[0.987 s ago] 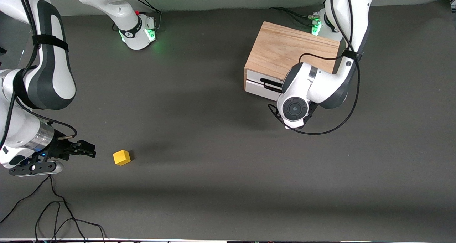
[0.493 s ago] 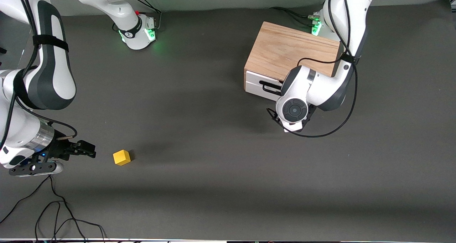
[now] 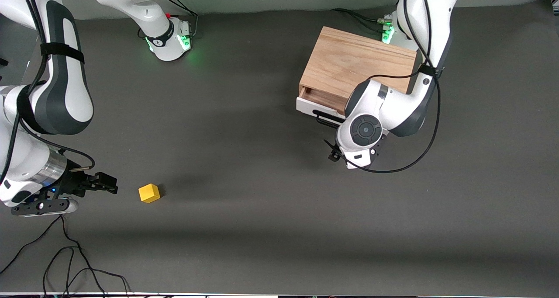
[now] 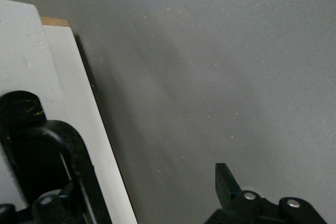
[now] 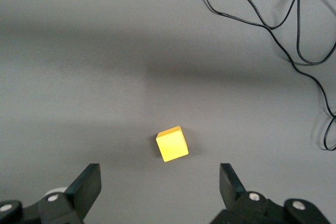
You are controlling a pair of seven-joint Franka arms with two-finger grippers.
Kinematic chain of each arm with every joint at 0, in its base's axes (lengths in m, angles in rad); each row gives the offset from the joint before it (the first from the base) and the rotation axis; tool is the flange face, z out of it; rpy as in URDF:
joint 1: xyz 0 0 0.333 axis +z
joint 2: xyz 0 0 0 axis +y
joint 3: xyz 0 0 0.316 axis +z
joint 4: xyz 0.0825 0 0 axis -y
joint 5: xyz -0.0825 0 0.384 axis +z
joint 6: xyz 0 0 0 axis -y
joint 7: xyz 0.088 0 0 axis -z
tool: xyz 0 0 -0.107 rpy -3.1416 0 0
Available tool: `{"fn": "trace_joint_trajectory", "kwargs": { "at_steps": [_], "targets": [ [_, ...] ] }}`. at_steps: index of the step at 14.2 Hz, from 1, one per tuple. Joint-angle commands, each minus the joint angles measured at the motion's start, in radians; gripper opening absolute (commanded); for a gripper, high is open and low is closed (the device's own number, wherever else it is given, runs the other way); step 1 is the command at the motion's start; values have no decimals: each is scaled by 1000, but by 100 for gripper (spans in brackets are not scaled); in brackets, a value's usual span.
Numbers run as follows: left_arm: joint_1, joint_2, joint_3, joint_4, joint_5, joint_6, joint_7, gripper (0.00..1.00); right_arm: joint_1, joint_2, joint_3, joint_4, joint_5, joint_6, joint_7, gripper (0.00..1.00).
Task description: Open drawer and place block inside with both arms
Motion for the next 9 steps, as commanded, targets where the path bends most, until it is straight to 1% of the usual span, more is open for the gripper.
{"fn": "trace_joint_trajectory", "kwargs": {
  "at_steps": [1, 6, 9],
  "targets": [
    [2, 28, 9, 44, 24, 93, 107, 100, 8, 10, -3, -1, 13, 32, -1, 100],
    [22, 30, 11, 96, 24, 93, 138, 100, 13, 47, -3, -1, 18, 55, -2, 100],
    [26, 47, 11, 137, 24, 93, 138, 100, 11, 108, -3, -6, 18, 112, -7, 100]
  ]
}}
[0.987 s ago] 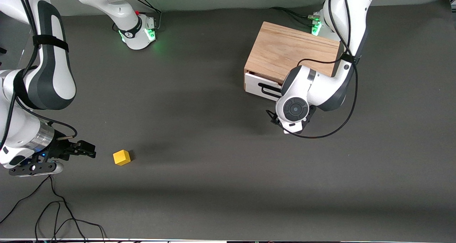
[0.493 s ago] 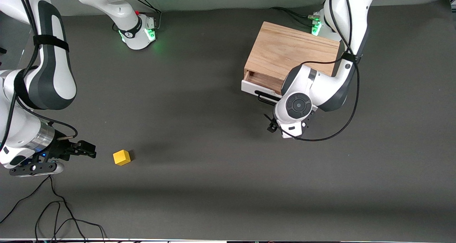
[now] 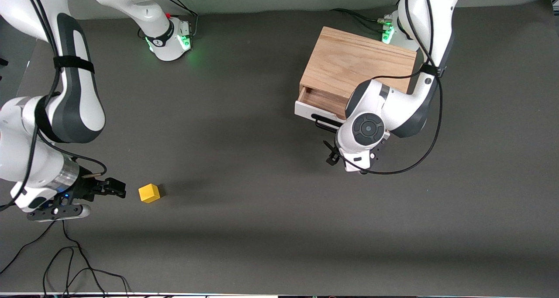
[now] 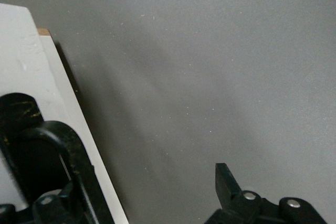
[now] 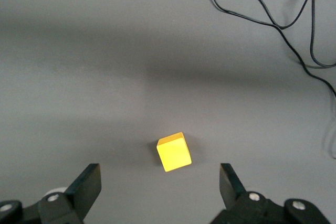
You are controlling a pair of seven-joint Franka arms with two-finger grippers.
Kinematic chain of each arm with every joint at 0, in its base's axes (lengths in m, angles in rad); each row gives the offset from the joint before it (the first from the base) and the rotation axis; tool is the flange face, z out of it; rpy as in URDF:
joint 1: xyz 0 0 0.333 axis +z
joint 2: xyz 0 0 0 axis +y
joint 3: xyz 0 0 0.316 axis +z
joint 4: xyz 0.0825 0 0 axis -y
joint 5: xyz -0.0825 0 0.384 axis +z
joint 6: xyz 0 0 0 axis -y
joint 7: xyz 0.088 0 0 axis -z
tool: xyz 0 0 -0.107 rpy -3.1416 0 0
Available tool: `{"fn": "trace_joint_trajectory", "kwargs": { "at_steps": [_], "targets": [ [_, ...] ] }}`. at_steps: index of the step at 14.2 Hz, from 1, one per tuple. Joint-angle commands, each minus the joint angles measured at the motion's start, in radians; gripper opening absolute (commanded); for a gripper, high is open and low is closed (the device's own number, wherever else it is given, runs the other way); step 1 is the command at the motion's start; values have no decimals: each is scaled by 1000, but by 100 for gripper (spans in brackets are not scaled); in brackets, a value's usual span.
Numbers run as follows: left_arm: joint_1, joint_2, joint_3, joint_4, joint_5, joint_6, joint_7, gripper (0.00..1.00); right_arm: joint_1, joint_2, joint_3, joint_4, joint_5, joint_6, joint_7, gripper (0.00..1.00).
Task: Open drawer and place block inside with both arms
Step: 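Lower the right gripper onto the yellow cube and close it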
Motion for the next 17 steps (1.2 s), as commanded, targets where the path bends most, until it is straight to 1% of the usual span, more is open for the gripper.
{"fn": "trace_joint_trajectory", "kwargs": {
  "at_steps": [1, 3, 5, 8, 10, 12, 17],
  "targets": [
    [30, 45, 12, 121, 26, 74, 94, 100, 6, 66, -7, -8, 18, 70, -17, 100],
    [32, 65, 12, 163, 26, 52, 88, 100, 6, 100, -5, -52, 20, 131, -57, 100],
    [32, 78, 12, 165, 21, 9, 85, 100, 6, 132, -5, -92, 23, 186, -128, 100],
    [32, 100, 10, 165, 9, -76, 77, 100, 9, 161, -4, -141, 23, 232, -189, 100],
    [32, 109, 10, 167, 12, -144, 74, 100, 7, 173, -4, -206, 26, 312, -257, 100],
    [30, 108, 10, 179, 13, -225, 71, 100, 7, 170, -4, -235, 26, 325, -258, 100],
    [21, 109, 9, 279, 23, -400, -4, 100, 4, 187, -4, -241, 26, 326, -258, 100]
  ]
}}
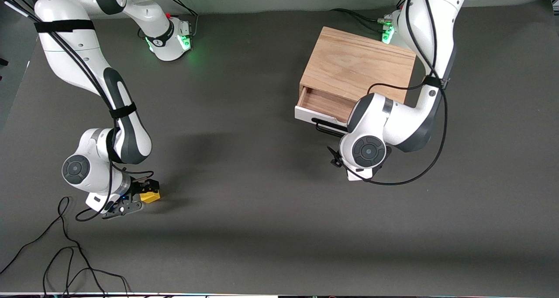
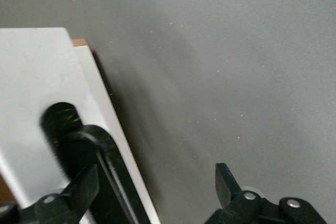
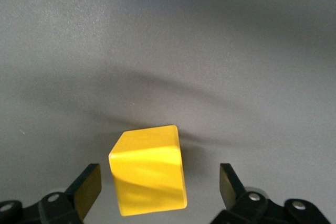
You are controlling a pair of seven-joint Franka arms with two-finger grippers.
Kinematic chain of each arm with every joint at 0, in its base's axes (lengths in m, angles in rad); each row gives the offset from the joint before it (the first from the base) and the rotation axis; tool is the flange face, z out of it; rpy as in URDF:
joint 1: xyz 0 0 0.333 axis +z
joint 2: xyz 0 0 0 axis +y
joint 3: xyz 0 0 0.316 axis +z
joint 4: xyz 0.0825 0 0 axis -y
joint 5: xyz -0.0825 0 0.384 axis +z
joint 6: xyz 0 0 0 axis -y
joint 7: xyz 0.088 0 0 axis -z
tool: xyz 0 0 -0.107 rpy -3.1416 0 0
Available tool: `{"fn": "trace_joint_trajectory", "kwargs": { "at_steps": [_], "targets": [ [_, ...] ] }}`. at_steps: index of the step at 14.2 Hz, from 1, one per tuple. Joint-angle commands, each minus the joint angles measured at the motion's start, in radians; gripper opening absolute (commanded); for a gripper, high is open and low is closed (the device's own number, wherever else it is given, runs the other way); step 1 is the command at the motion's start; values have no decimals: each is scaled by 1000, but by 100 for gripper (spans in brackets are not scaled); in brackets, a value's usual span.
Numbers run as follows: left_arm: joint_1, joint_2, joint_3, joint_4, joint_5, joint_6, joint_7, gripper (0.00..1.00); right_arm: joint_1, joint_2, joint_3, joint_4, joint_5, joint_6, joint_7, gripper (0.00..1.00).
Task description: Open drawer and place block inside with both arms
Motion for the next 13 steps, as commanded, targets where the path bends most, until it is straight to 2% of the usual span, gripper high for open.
{"fn": "trace_joint_trajectory", "kwargs": {
  "at_steps": [1, 4, 5, 6, 8, 10, 13],
  "targets": [
    [-8, 7, 0, 78, 14, -115, -43, 100, 2, -3, -5, -10, 26, 17, -38, 100],
    [-7, 8, 0, 113, 11, -172, -51, 100, 4, 8, -5, -8, 26, 23, -38, 100],
    [-7, 8, 0, 118, 11, -185, -51, 100, 4, 12, -5, -8, 26, 26, -38, 97],
    [-7, 8, 0, 119, 11, -194, -51, 100, 2, 14, -5, -8, 26, 33, -41, 84],
    [-7, 7, 0, 118, 11, -206, -54, 100, 4, 18, -5, -7, 24, 37, -41, 49],
    [-7, 8, 0, 104, 14, -203, -80, 100, 7, 18, -5, -2, 24, 36, -39, 22],
    [-4, 33, 0, 98, 14, -165, -82, 100, 10, 9, -5, 9, 24, 28, -33, 1]
  ]
}}
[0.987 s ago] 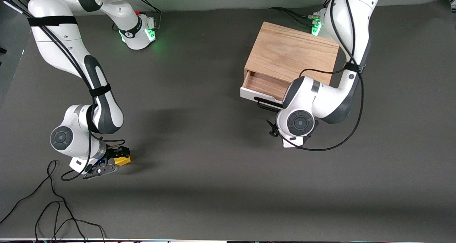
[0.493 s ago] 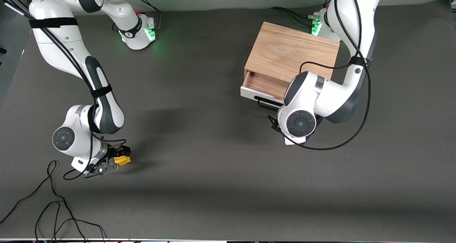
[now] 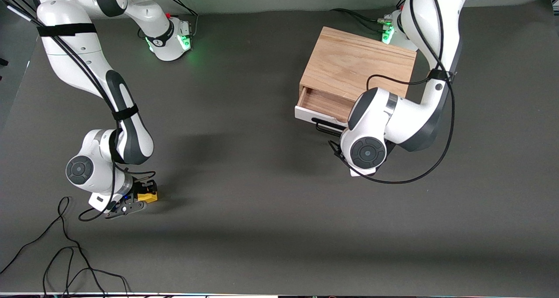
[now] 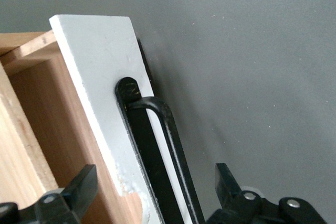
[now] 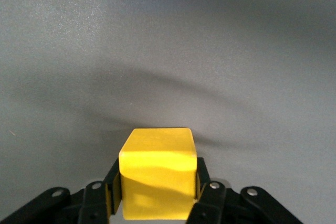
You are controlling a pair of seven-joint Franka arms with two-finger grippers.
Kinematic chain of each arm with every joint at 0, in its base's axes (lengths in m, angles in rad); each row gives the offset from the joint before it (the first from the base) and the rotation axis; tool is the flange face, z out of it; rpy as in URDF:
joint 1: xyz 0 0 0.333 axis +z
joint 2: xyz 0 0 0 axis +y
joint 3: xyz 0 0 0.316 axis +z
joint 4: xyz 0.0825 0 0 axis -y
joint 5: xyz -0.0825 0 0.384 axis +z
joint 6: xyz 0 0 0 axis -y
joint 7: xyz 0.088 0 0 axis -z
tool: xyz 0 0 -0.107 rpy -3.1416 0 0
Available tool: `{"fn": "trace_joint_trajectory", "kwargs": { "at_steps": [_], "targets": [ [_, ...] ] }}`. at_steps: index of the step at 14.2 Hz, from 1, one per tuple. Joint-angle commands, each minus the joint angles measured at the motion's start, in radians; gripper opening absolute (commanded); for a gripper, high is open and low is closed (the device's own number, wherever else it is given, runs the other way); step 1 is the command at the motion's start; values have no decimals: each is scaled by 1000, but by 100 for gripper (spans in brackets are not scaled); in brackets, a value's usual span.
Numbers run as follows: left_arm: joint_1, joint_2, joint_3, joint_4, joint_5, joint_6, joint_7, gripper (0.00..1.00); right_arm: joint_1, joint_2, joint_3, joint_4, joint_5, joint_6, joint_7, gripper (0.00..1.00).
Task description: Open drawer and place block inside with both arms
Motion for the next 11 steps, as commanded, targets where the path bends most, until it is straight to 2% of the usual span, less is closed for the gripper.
{"fn": "trace_joint_trajectory", "kwargs": {
  "at_steps": [1, 3, 5, 7, 11],
  "targets": [
    [-1, 23, 1, 9, 16, 44, -16, 100, 12, -9, -5, 17, 25, 3, -23, 0],
    [3, 23, 4, 21, 16, 116, -4, 100, 15, -15, -4, 49, 25, -34, -15, 0],
    [17, 12, 6, 93, 39, 119, 31, 100, 20, -13, -4, 59, 25, -49, -15, 0],
    [38, -12, 6, 158, 66, 84, 166, 100, 20, -13, -4, 59, 25, -49, -15, 0],
    [97, -130, 8, 187, 140, -54, 525, 100, 37, -24, -4, 83, 27, -61, 10, 0]
  ]
}}
